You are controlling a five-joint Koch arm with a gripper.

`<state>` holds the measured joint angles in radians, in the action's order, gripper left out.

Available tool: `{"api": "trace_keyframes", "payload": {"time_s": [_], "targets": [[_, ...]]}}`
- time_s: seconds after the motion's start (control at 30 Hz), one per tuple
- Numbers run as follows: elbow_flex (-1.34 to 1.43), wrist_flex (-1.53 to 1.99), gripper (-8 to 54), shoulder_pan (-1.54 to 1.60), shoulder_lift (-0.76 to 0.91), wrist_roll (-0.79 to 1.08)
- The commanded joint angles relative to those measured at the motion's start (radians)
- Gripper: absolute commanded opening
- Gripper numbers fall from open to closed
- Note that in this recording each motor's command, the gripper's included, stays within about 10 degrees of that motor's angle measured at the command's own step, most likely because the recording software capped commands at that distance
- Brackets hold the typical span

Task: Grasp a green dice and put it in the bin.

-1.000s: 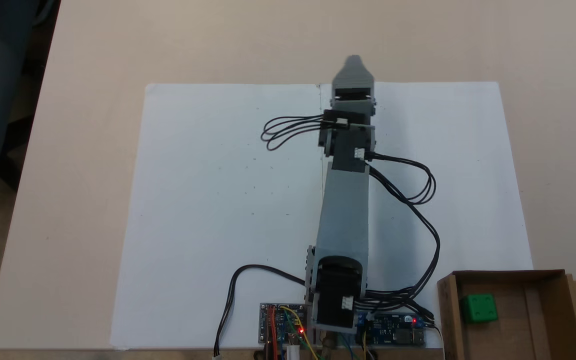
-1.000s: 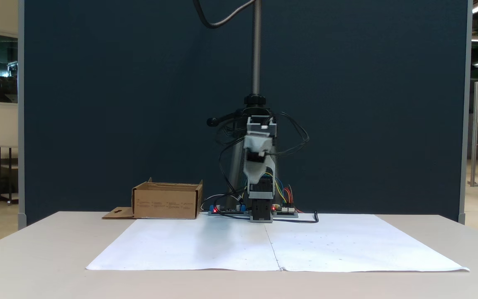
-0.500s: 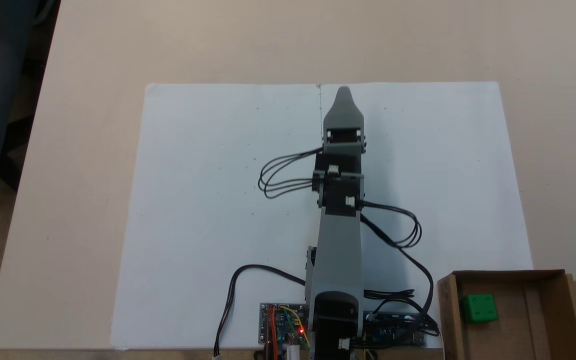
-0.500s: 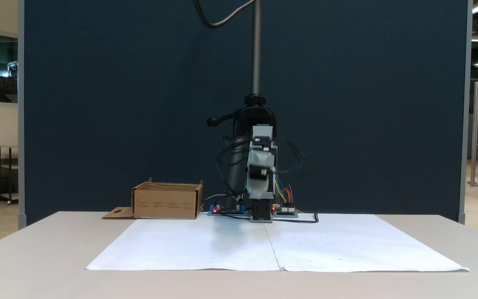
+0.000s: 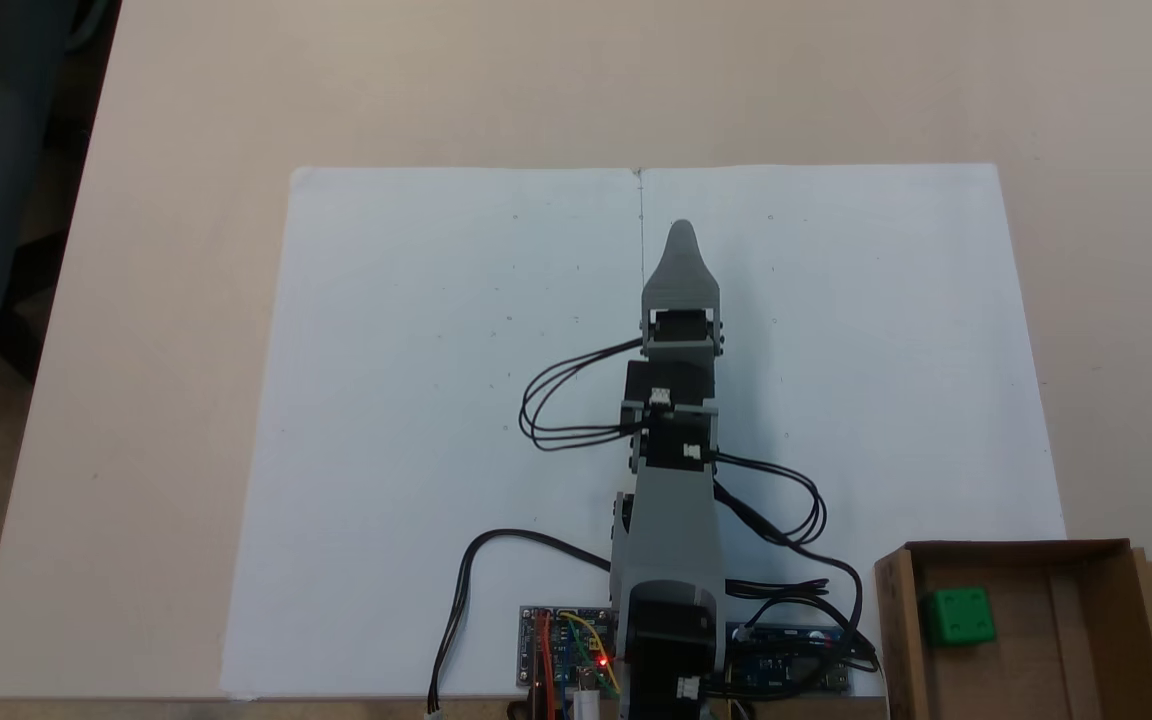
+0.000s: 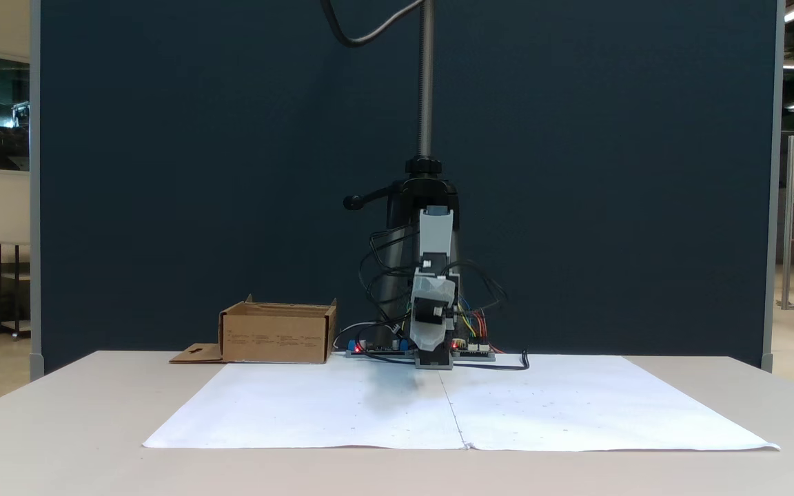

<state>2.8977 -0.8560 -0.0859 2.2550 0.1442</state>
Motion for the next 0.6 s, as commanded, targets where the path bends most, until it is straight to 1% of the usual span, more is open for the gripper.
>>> {"api": "trace_keyframes", "payload": {"time_s": [0.0,0.43,0.57], "targets": [[0.006,-0.168,44.8,-0.005,0.12,-0.038],[0.233,-0.555,44.8,0.005,0.118,-0.04],[0.233,-0.664,45.3,0.005,0.117,-0.04]]}}
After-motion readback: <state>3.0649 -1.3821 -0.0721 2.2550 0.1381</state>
